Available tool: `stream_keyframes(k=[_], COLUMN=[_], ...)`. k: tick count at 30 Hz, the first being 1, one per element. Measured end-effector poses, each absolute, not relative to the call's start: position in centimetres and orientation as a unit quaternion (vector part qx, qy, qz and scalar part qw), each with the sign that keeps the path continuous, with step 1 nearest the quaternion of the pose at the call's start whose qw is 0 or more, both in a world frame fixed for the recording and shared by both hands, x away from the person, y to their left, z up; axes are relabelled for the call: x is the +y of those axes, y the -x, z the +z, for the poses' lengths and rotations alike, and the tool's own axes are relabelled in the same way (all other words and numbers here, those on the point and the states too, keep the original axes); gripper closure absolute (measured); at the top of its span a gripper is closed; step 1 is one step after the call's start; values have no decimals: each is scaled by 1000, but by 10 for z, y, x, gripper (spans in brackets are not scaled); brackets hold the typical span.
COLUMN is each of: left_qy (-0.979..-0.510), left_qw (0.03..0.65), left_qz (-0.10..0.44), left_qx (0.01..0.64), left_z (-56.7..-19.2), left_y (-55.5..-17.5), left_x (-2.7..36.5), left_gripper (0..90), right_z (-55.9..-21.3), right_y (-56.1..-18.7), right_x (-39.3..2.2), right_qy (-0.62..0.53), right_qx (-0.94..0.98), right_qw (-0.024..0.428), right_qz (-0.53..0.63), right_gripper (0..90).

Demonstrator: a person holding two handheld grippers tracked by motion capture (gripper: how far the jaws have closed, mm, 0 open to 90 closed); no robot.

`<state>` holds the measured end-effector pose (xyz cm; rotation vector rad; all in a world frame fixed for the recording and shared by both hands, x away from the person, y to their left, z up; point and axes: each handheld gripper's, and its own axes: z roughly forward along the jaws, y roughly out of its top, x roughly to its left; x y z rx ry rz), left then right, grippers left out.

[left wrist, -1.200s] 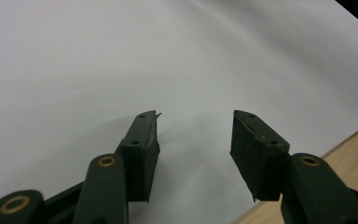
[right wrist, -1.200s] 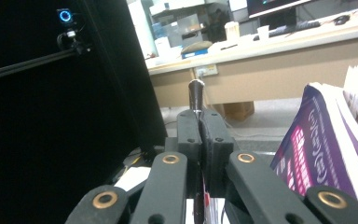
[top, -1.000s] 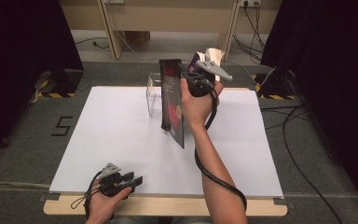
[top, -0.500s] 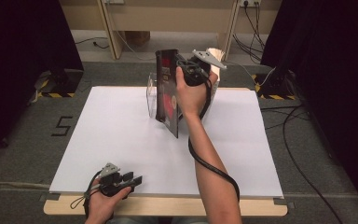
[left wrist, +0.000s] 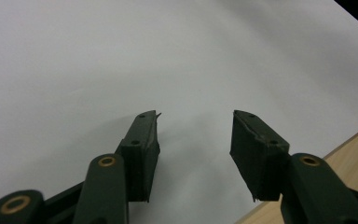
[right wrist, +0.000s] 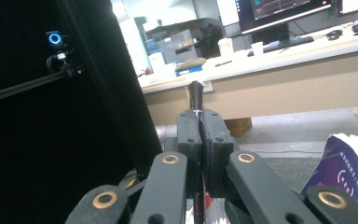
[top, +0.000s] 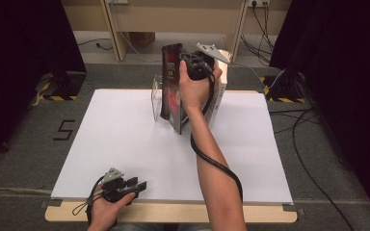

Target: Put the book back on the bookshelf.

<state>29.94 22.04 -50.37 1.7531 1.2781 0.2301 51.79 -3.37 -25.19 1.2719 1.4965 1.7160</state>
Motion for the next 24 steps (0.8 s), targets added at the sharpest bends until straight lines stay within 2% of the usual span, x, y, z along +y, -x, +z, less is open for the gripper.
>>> stream_keyframes(k=[12,24], left_qy=[-714,-715], left_qw=[462,460], left_qz=[91,93], left_qx=[518,518], left_z=[-504,-505], left_y=[-300,-299], left_x=[223,221], left_gripper=[507,507], right_z=[-273,-283], right_y=[-542,-504], right_x=[-28,-39], right_qy=[-488,-452], right_qx=[541,559], right_qw=[261,290], right_qz=[634,632], right_gripper=[873,858])
